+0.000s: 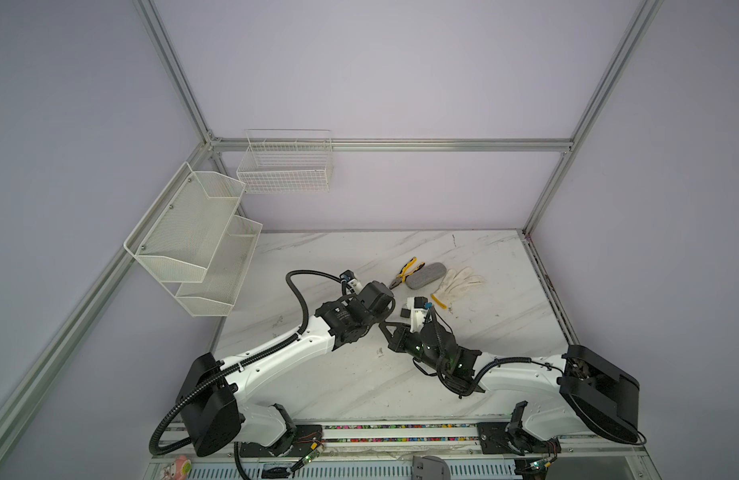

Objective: Unlock with the key
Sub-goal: 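Bring the padlock toward the right gripper while the right gripper aligns the key tip, then push the key tip into the padlock keyhole with the right gripper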

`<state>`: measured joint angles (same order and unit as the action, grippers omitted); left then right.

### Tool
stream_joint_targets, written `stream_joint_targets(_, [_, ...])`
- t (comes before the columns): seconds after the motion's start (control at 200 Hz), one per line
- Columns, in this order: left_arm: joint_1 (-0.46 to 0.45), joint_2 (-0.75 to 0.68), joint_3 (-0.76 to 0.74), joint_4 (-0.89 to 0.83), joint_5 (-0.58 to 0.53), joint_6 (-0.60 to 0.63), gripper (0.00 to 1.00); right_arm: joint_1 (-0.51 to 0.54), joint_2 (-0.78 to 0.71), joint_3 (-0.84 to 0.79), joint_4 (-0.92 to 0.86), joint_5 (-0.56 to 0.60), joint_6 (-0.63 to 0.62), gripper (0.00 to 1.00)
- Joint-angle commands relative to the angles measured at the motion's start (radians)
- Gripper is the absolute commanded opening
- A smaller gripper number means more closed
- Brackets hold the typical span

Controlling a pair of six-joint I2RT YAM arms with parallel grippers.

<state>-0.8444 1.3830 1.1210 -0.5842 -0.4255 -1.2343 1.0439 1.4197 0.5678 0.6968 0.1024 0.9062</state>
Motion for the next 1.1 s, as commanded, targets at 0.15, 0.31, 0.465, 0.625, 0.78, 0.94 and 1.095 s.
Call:
stream_joint_targets(0.15, [0.004, -0.025, -0.019, 0.052, -0.001, 0.019, 0.00, 0.006, 0.001, 0.047, -0.031, 0.040, -0.021, 0.00])
stream_joint_targets(0.31, [0.002, -0.027, -0.026, 0.050, 0.007, 0.033, 0.00, 0.005, -0.016, 0.059, -0.076, 0.060, -0.020, 0.00])
stream_joint_targets(0.465, [0.000, -0.029, -0.037, 0.047, 0.020, 0.055, 0.00, 0.006, -0.040, 0.064, -0.117, 0.082, -0.025, 0.00])
stream_joint_targets(0.625, [-0.006, -0.025, -0.036, 0.021, 0.016, 0.076, 0.00, 0.004, -0.077, 0.064, -0.113, 0.057, -0.051, 0.00])
stream_joint_targets(0.78, [-0.014, -0.034, -0.042, 0.021, 0.032, 0.085, 0.00, -0.001, -0.095, 0.072, -0.114, 0.014, -0.064, 0.00])
stream_joint_targets(0.94, [-0.026, -0.045, -0.037, 0.033, 0.065, 0.081, 0.00, -0.002, -0.086, 0.095, -0.122, -0.005, -0.070, 0.00])
stream_joint_targets(1.095, [-0.031, -0.058, -0.036, 0.052, 0.077, 0.070, 0.00, -0.002, -0.051, 0.102, -0.093, -0.021, -0.055, 0.00])
